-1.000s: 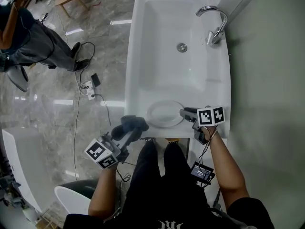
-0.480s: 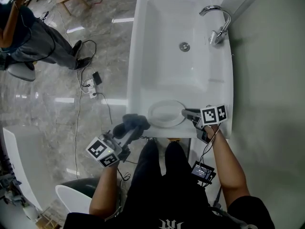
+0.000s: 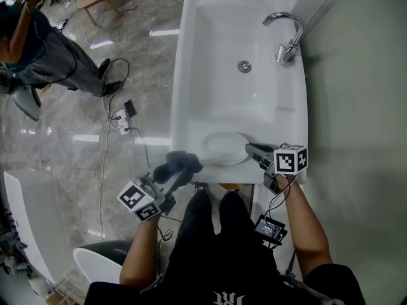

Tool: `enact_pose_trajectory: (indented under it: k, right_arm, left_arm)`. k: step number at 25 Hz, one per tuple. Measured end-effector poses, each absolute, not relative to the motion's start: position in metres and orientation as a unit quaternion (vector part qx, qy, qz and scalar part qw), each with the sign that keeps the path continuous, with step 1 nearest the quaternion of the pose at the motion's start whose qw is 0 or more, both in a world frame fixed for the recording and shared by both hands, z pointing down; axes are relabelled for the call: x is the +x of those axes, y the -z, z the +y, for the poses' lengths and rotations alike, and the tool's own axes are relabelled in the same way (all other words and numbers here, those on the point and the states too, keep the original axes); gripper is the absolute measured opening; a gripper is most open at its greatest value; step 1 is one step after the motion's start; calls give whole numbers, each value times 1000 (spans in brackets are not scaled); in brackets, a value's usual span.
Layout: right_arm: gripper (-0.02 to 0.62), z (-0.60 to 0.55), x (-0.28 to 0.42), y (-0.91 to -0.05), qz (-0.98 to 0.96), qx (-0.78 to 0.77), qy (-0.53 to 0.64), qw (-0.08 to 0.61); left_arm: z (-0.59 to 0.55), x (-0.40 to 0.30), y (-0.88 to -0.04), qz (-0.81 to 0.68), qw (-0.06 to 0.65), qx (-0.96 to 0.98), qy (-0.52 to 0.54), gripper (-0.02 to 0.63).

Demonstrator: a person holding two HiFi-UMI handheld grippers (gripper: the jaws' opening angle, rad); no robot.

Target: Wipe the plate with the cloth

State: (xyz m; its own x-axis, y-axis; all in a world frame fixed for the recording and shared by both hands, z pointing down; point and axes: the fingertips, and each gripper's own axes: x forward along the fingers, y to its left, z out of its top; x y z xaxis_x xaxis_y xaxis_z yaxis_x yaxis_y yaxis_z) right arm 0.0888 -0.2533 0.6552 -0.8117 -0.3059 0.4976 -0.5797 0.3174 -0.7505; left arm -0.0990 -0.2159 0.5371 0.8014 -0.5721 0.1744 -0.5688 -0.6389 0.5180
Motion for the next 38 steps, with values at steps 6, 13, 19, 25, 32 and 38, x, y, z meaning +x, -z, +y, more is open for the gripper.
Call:
enact_pose_trajectory:
  k: [6,13,19,25,32,38]
  right_arm:
    - [11,-255,100,-618,-819,308,-474,96]
    - [10,-257,101,-533,-861,340,-378,26]
    - [9,-246,98,-473,-886,359,-294,1]
    - [9,-232,95,-429,-906,367,-210,-3]
    - [9,-218,94,-413,-919,358,-164,-7]
    - [9,-212,101,-406,-920,353,-170,-22]
  left_arm:
    - [-217,-79,-510,-301,271,914,21,67]
    - [-227,-29,-471,-282,262,923,9,67]
    - [-228,28,-437,-259,252,932,-16,66]
    - [-229,47,-417,-250,234,939,-16,66]
    - [-233,48,-413,-262,230,937,-30,66]
    - [-242,21,-413,-296,241,924,-20,66]
